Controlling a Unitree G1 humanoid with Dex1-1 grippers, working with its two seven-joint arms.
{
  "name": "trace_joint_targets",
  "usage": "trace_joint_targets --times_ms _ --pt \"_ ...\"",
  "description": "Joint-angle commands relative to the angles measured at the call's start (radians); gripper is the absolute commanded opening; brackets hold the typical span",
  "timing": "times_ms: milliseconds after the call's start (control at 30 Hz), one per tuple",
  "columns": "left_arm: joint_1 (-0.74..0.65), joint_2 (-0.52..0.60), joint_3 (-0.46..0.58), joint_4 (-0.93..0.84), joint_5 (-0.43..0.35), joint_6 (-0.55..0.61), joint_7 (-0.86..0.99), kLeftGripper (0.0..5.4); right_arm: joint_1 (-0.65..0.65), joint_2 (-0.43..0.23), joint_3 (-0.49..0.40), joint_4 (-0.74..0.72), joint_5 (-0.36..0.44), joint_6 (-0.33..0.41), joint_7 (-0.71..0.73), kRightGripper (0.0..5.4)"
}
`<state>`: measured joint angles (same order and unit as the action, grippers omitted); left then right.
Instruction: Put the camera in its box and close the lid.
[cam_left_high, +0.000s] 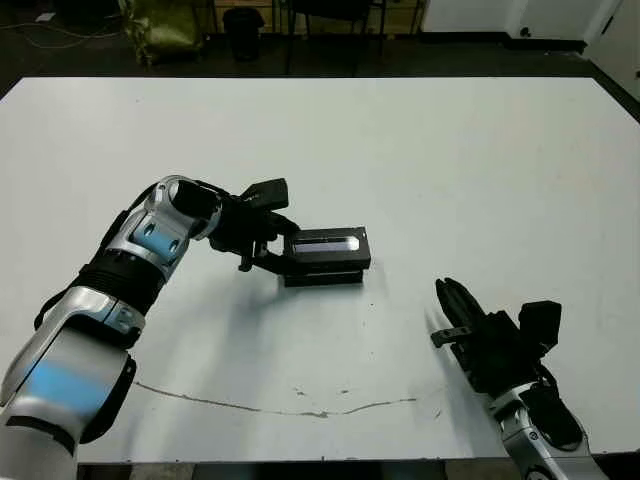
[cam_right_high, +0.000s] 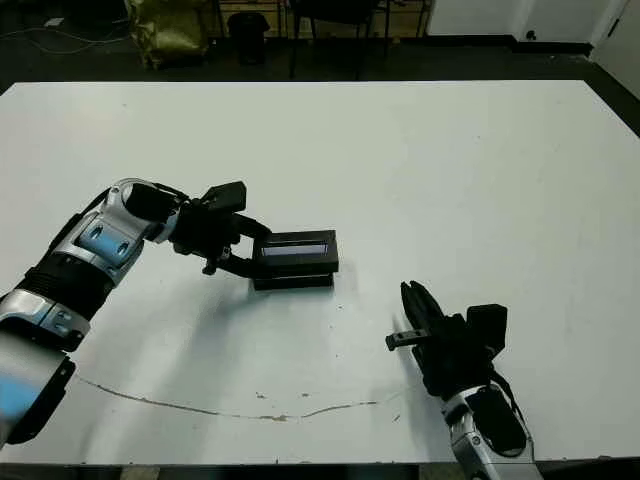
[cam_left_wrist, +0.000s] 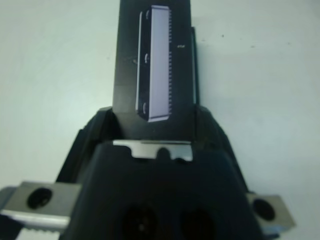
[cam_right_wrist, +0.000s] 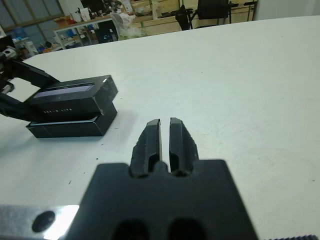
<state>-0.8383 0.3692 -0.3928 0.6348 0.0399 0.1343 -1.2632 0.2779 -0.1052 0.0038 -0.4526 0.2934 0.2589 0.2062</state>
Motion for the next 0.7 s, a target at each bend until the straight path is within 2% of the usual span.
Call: trace_joint_targets --times_ms 33,167,367,533,700 --pt "-0.016 0.027 0.005 -0.038 0.012 0.08 -0.013 2.39 0.0 -0.013 0.004 0.022 -0.02 -0.002 0.003 0.0" --pt "-0.032 0.036 -0.003 -0.107 0.006 0.177 -0.046 2.39 0.0 -0.008 0.008 0.012 -0.026 0.02 -0.01 0.0" --pt "-0.037 0.057 -0.026 -0.224 0.015 0.283 -0.078 2.39 0.005 0.001 0.008 0.009 -0.025 0.018 -0.016 0.0" --pt "-0.038 0.073 -0.049 -0.312 0.02 0.387 -0.079 2.39 0.004 -0.007 0.008 0.031 -0.035 -0.021 0.003 0.0" --pt "-0.047 0.084 -0.076 -0.376 0.023 0.451 -0.078 2.39 0.003 -0.001 0.008 0.029 -0.033 -0.008 -0.003 0.0"
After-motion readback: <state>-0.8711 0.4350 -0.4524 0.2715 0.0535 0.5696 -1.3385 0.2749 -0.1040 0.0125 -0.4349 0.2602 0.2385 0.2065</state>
